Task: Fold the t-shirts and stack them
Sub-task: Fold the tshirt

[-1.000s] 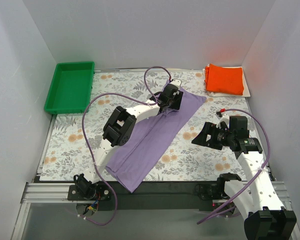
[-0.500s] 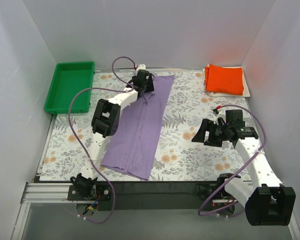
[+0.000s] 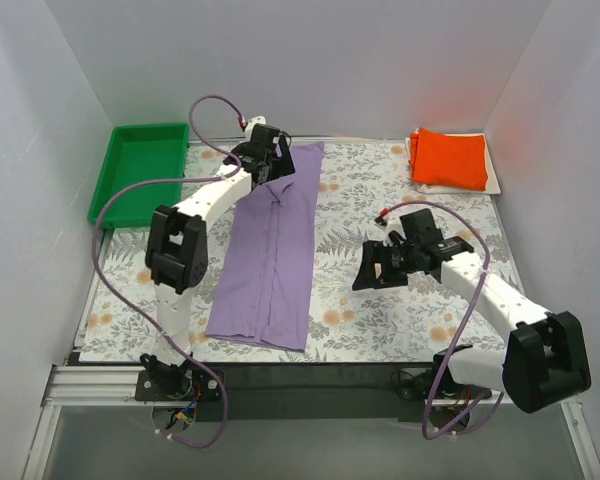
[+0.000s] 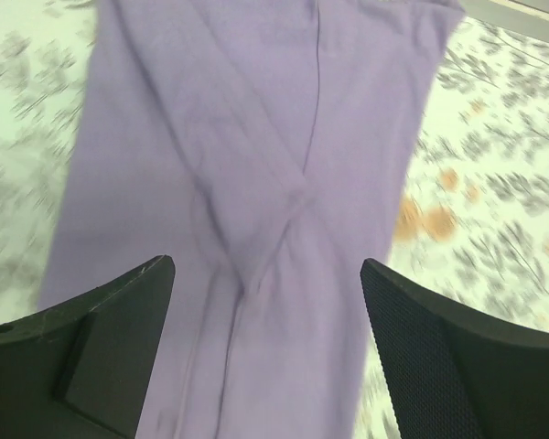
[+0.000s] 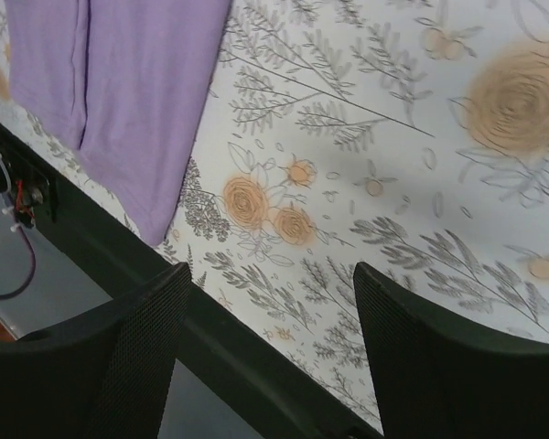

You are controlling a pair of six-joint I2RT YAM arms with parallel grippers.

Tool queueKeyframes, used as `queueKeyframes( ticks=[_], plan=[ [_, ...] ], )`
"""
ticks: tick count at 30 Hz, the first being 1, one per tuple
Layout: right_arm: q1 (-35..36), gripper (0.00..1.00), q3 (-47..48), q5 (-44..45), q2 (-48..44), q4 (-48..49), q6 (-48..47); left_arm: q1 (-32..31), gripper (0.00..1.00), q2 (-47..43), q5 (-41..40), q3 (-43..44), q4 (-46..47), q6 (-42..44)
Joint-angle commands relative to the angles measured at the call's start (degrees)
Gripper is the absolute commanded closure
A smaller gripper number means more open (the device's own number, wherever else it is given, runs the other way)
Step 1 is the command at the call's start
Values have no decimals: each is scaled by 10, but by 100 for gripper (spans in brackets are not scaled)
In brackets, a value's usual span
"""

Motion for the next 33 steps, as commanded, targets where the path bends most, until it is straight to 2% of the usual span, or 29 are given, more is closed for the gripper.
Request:
queueKeyframes(
  ticks=[1,9,10,14,18,22,26,33],
  plan=[
    [68,35,33,21,35,86,26,1,23,-131,-13,-59,-113,-50],
    [259,48,112,83,171,129,4,8,26,-346,-48,-289,-259,-130],
    [277,49,121,89,183,132,0,9,26,-364,-46,-337,-266,-149],
    [370,50,191,113,265,130,-20,30,28,-451,-25,-437,-291,-182],
    [432,50,257,158,334,109,-47,40,28,-524,-1,-517,-309,-199],
    [471,50,296,217,389,58,-66,41,28,-568,37,-569,-317,-209],
    [494,49,284,248,412,19,-80,41,28,-608,76,-610,-325,-226],
    [524,49,193,300,352,-31,-73,41,28,-660,158,-675,-332,-259]
  ],
)
